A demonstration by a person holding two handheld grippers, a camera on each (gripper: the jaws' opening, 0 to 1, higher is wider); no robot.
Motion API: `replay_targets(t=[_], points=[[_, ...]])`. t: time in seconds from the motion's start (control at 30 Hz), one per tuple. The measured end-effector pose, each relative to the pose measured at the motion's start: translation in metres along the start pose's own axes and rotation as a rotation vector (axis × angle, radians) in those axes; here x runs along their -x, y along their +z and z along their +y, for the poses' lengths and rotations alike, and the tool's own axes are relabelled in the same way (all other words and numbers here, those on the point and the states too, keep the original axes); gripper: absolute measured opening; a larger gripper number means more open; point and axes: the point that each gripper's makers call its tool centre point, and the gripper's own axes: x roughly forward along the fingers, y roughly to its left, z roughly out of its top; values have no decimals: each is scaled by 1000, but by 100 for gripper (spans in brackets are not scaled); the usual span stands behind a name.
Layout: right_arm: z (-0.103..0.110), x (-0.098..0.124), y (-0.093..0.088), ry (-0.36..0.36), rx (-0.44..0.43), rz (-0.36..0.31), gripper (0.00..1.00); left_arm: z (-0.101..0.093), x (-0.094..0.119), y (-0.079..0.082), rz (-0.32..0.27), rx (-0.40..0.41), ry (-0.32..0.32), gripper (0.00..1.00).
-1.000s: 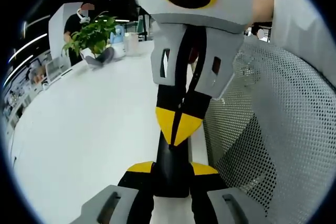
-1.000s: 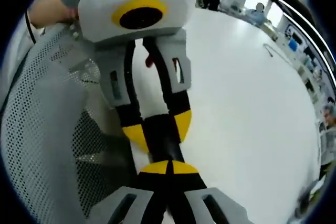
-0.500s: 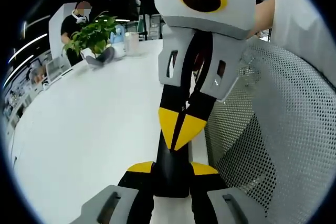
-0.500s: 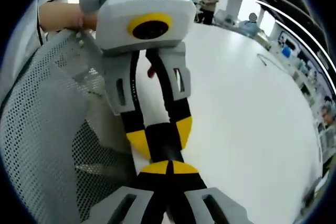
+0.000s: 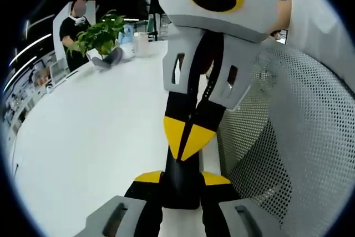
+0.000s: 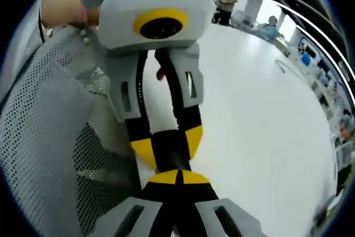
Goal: Press the specified remote control buttons in sequence, fully releasing each button before pressing the next.
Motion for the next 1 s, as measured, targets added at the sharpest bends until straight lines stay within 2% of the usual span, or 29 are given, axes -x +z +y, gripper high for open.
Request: replay_targets(t=[0.17,0.37,0.6,0.77,0.87,1.0], points=[[1,0,-1,-21,39,-9,0,0,0,0,1,3,4,25],[-1,3,-2,16,-54,-33,0,0,0,0,-6,2,2,25],[2,2,-3,9,20,4,0,0,0,0,-3,3,4,25],[1,1,-3,23,35,19,0,-1,0,-1,-2,2,4,25],[1,0,-3,-2,112,29,0,-1,0,-1,1,3,4,25],[2,1,-3,-19,99,20,0,-1,0,-1,4,3,6,25]])
